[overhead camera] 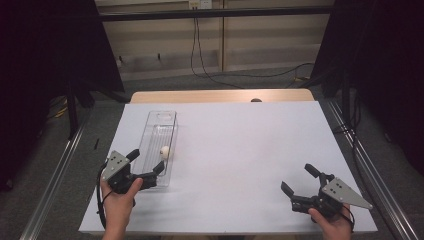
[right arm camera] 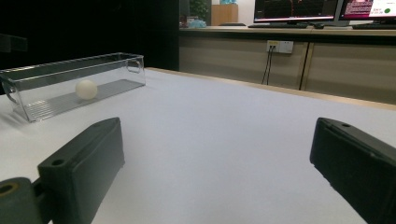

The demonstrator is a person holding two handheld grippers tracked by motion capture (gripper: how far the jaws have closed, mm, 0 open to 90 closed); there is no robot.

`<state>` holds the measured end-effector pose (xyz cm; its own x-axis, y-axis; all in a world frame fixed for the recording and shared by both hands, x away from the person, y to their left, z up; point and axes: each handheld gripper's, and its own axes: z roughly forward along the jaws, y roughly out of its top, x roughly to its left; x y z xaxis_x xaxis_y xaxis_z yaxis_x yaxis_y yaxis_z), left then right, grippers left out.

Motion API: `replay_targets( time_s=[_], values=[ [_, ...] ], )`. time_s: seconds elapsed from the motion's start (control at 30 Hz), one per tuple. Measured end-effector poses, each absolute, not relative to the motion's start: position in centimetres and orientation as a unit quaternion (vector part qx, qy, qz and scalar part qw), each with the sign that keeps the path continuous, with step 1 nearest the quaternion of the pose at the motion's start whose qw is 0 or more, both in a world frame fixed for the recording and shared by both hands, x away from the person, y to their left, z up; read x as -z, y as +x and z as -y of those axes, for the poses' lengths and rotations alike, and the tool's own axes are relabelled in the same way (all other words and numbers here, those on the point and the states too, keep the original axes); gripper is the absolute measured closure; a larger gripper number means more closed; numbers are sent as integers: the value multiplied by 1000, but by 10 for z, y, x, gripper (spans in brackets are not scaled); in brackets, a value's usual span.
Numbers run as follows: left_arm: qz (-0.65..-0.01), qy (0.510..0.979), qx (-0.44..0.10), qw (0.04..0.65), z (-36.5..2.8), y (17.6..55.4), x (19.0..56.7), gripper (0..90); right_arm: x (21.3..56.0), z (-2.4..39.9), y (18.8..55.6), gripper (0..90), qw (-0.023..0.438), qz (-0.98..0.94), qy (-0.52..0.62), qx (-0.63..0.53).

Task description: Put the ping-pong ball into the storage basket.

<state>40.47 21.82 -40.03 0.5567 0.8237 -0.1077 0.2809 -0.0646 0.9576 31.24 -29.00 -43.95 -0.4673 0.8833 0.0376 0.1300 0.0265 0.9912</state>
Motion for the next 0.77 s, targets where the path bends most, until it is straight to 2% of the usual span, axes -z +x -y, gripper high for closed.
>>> replay_targets(
  time_s=[0.77],
  values=[
    [-387,692,-255,553,-221,394,405,26,439,290,312,24,330,-639,395,-572]
  ],
)
